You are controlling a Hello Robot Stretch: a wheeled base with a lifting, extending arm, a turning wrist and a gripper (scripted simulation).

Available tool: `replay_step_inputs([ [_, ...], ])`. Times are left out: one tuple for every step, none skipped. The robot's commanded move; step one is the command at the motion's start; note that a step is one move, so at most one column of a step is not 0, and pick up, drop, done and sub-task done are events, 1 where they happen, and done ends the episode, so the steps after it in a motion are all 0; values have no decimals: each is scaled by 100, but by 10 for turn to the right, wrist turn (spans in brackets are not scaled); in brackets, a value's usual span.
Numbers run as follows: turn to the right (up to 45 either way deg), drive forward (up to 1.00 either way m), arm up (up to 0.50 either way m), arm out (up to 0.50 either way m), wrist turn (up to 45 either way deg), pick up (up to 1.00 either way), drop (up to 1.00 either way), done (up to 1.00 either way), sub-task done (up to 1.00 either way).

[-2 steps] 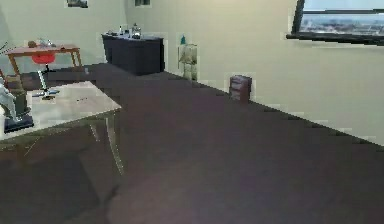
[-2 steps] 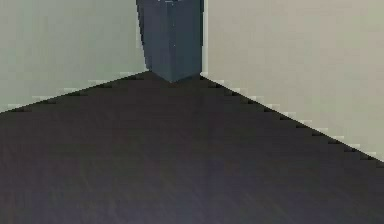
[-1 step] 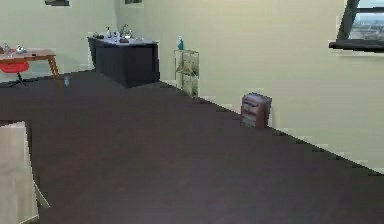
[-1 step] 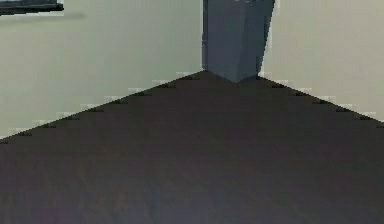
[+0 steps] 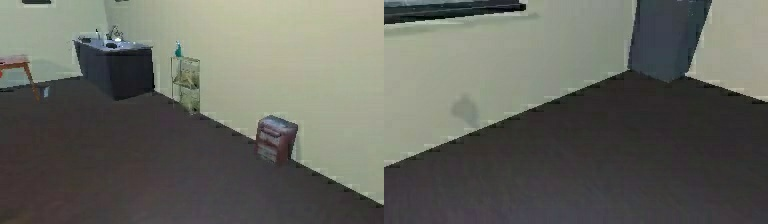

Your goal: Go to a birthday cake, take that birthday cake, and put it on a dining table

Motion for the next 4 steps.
replay_step_inputs([
  [-330, 0, 0, 0, 0, 0, 0, 0, 0],
  [0, 100, 0, 0, 0, 0, 0, 0, 0],
  [0, 100, 0, 0, 0, 0, 0, 0, 0],
  [-30, 0, 0, 0, 0, 0, 0, 0, 0],
])
